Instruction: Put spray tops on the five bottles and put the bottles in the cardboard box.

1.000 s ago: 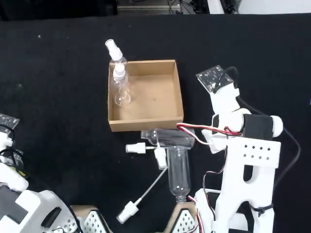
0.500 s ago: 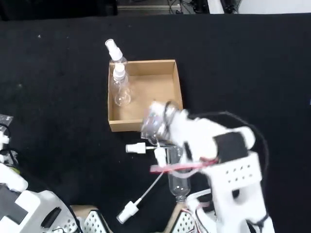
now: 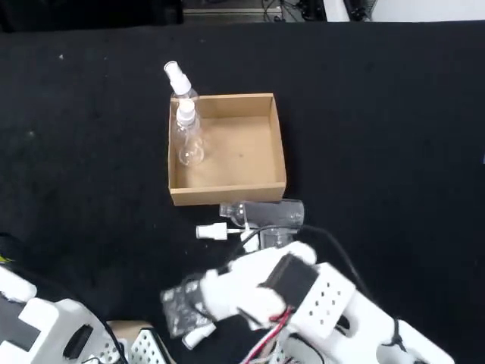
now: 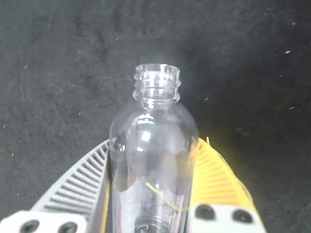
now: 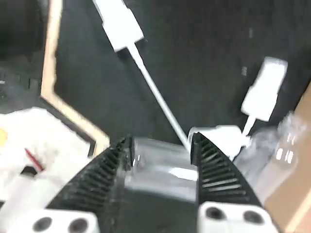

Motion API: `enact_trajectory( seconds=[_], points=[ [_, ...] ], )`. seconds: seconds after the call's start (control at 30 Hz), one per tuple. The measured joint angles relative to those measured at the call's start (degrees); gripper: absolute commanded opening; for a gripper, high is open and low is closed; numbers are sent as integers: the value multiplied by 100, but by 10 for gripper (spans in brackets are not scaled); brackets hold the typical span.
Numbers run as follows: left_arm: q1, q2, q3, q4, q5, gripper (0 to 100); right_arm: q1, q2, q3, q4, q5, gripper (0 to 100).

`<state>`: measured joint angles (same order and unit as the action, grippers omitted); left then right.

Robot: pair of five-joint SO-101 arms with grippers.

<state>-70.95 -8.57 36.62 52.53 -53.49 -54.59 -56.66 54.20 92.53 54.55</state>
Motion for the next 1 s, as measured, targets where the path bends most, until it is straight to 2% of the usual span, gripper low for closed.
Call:
enact_trajectory(
  seconds=[0.13, 0.27, 0.4, 0.6, 0.8, 1.0],
  points=[
    [-255, 334, -396, 9, 0, 29, -466, 0, 404, -695, -501, 178],
    [-519, 1046, -1029, 26, 0, 29, -712, 325, 440, -1064, -642, 207],
    [-721, 1776, -1899, 624, 18, 29, -1037, 879, 440, -1433, -703, 266],
    [-1055, 2743, -3437, 1486, 26, 29, -1169, 1855, 396, -1802, -800, 266],
    [-1301, 3508, -4642, 1996, 26, 30, -1609, 2743, 18, -1829, -1081, 266],
    [-1327, 3930, -5275, 2312, 26, 30, -2040, 3191, -53, -2233, -1600, 266]
  ],
)
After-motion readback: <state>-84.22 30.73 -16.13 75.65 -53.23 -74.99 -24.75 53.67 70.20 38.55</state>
